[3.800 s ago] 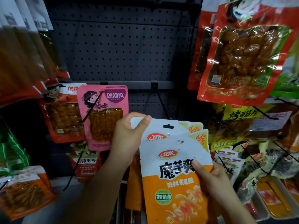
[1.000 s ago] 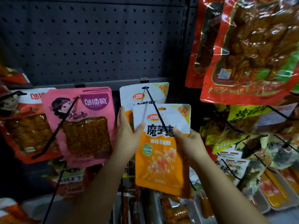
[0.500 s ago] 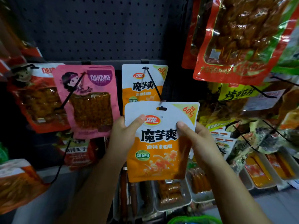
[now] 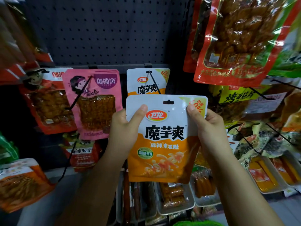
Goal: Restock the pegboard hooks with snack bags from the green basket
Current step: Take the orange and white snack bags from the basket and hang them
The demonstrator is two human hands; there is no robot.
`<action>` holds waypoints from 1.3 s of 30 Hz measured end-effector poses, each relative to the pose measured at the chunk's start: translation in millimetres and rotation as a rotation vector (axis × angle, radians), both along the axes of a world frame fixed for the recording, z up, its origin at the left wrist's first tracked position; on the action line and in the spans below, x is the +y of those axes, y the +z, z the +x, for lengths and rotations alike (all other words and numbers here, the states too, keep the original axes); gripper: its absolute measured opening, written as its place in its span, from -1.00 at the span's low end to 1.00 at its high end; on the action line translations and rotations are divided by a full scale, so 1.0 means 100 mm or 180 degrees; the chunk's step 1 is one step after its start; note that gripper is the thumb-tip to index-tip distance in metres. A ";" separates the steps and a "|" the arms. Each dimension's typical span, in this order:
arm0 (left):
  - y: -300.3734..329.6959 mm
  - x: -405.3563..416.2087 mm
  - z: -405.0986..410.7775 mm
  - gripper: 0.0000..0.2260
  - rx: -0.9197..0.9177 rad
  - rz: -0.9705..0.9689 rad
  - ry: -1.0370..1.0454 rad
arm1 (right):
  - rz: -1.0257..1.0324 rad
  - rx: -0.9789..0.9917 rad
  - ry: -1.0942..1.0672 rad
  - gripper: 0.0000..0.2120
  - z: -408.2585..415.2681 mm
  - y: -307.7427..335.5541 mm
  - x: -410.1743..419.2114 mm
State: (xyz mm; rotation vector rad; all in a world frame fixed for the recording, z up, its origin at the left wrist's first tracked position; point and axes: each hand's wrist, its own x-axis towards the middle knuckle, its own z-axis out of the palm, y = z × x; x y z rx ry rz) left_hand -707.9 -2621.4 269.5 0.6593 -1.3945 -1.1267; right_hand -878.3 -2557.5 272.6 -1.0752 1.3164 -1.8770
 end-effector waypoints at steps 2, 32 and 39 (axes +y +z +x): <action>-0.02 -0.05 -0.02 -0.87 0.0048 0.0179 0.0036 | 0.0002 -0.0087 0.0017 -0.81 0.00 0.02 -0.03; -0.01 -1.43 -0.27 -0.85 -0.0992 0.0127 0.0827 | 0.0866 0.0587 -0.0588 -0.87 -0.29 -0.11 -1.40; 0.09 -1.82 -0.40 -0.78 -0.1517 -0.0085 0.1429 | 0.1151 0.1233 -0.0868 -0.76 -0.38 -0.08 -1.93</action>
